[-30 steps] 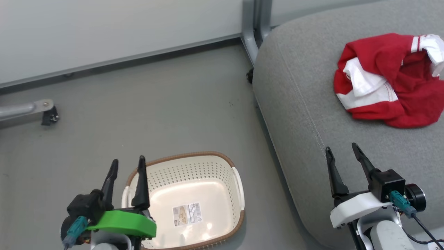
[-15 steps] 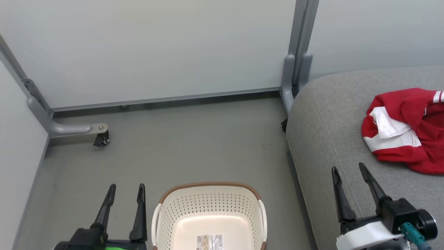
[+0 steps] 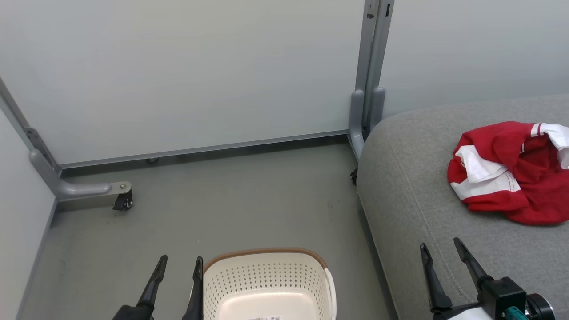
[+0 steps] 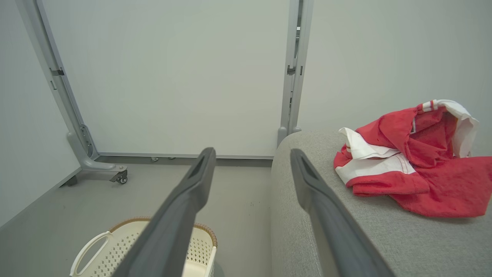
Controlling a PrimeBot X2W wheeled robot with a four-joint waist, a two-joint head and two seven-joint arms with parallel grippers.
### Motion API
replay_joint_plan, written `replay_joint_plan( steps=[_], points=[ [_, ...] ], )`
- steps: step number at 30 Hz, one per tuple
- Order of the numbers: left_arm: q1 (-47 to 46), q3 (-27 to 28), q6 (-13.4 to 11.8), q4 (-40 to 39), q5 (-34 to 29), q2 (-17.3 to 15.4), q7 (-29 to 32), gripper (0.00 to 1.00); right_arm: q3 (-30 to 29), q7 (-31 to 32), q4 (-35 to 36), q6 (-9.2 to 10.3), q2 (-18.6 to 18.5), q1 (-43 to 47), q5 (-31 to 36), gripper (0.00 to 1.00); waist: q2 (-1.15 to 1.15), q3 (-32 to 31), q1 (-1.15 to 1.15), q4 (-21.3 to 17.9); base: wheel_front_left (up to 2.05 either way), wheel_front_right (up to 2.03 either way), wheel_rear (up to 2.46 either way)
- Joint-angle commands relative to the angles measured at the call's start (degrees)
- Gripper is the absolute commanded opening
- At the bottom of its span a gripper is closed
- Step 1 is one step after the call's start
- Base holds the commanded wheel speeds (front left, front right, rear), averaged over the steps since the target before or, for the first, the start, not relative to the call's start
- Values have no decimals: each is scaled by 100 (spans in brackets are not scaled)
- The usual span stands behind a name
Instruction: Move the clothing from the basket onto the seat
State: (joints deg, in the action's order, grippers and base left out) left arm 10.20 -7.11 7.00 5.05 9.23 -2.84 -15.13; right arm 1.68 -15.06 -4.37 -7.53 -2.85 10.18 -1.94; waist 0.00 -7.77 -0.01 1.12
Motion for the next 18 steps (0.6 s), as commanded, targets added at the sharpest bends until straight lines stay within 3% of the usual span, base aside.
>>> replay_joint_plan(
  steps=[1,18],
  points=[
    [-26,14,-9,21,-53,-12,-2,100,20,-18,-27,7,-8,55,15,100,0,-31,1,-33,0,0,0],
    [-37,-37,-64,141,37,-12,-2,100,70,-18,-79,7,-9,92,3,100,0,-63,1,-67,0,0,0]
  ],
)
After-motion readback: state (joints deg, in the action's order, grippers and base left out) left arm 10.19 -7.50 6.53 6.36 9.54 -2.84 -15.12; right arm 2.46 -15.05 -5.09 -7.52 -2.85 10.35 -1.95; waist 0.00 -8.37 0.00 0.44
